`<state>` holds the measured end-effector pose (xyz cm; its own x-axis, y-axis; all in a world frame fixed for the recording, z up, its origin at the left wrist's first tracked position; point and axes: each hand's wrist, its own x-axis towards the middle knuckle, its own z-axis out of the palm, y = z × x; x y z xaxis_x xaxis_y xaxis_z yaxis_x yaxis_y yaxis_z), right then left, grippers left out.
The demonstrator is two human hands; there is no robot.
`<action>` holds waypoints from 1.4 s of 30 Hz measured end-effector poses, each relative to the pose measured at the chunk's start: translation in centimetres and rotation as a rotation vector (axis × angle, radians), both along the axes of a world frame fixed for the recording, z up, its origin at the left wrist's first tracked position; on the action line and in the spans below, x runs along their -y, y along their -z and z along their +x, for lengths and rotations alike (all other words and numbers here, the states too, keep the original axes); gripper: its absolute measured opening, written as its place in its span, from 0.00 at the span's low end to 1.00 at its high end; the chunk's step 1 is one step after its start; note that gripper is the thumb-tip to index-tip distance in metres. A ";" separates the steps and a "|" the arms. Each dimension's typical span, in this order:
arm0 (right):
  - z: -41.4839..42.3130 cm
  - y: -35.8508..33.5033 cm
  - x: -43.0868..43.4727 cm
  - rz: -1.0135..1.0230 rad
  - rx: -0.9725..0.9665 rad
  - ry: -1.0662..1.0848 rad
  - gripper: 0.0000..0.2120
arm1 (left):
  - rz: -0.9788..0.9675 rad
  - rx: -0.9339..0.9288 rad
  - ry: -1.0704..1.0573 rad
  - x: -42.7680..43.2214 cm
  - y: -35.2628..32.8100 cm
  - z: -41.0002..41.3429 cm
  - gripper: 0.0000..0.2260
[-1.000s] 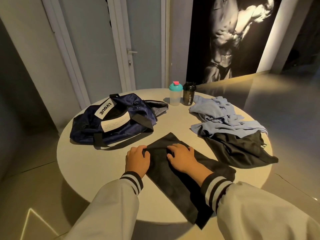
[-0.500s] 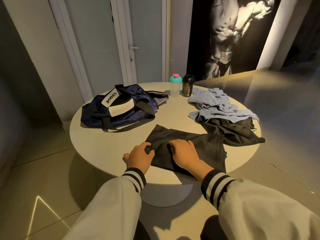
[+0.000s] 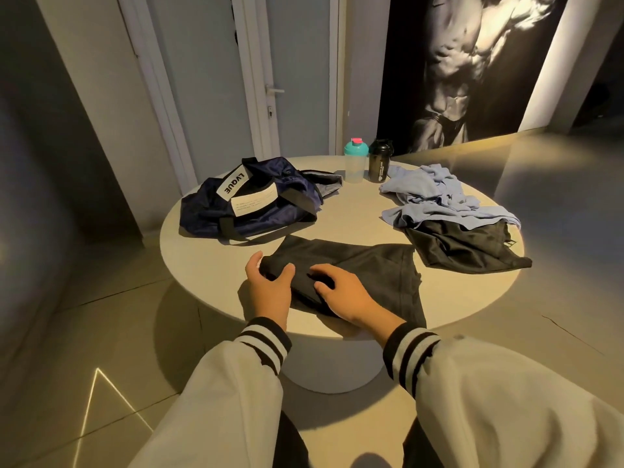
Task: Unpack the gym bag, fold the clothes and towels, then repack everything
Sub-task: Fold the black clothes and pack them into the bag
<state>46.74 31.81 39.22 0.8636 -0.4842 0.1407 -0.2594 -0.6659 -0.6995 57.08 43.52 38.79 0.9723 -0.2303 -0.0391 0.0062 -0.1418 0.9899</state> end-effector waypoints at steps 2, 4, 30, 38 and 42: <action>-0.5 0.0 0.1 -0.124 0.037 0.122 0.13 | -0.034 -0.096 -0.036 0.2 -0.2 -0.1 0.33; -1.2 -0.4 0.5 -0.325 0.015 0.283 0.14 | -0.043 -0.131 -0.009 0.6 0.1 -0.1 0.30; -9.2 1.4 8.7 -0.049 0.073 0.737 0.14 | 0.519 0.887 0.730 9.2 0.1 -8.6 0.26; -6.6 -0.2 6.4 0.195 0.101 0.385 0.18 | 0.683 0.759 0.396 6.5 -1.4 -5.7 0.19; -4.7 0.6 5.4 0.186 -0.008 0.117 0.24 | 0.667 0.639 0.360 6.2 -1.6 -2.9 0.17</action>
<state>42.01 26.40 38.66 0.8005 -0.5984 0.0328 -0.3336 -0.4904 -0.8051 54.22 37.32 40.39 0.7322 -0.6376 0.2393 -0.6538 -0.5597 0.5092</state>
